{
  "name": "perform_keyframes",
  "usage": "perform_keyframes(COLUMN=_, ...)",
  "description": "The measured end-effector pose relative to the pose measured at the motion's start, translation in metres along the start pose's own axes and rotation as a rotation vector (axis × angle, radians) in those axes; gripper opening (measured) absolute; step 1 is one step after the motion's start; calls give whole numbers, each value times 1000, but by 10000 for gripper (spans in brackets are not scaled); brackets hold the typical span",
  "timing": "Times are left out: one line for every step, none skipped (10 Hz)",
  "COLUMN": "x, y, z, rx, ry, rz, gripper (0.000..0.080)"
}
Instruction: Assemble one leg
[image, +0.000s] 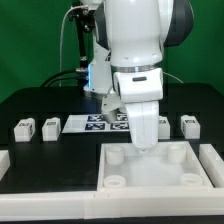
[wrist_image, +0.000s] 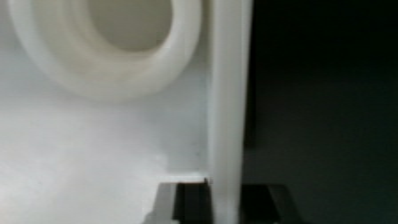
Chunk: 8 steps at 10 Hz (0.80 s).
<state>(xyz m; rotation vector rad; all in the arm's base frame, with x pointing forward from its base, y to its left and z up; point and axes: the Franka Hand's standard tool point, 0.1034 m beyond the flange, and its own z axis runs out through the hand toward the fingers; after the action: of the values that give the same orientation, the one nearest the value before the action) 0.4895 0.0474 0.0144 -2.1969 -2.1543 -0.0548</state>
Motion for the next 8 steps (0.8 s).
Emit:
perform_keyframes(x=5, y=0, z=0, rx=0, ry=3, rz=7, gripper=59)
perform_keyframes(x=10, y=0, z=1, rx=-1, ry=5, rz=7, gripper=59)
perform_keyframes(x=12, y=0, z=1, rx=-1, ry=6, rz=11, gripper=59)
perform_keyframes(x=13, y=0, z=1, rx=-1, ry=7, rz=16, gripper=59)
perform_keyframes(x=13, y=0, z=1, rx=-1, ry=6, rz=21, gripper=59)
perform_keyframes(x=13, y=0, z=1, rx=-1, ry=7, rz=21, gripper=59)
perform_keyframes(x=13, y=0, z=1, rx=-1, ry=7, rz=21, gripper=59)
perform_keyframes(x=12, y=0, z=1, rx=0, ry=7, rz=22, gripper=59)
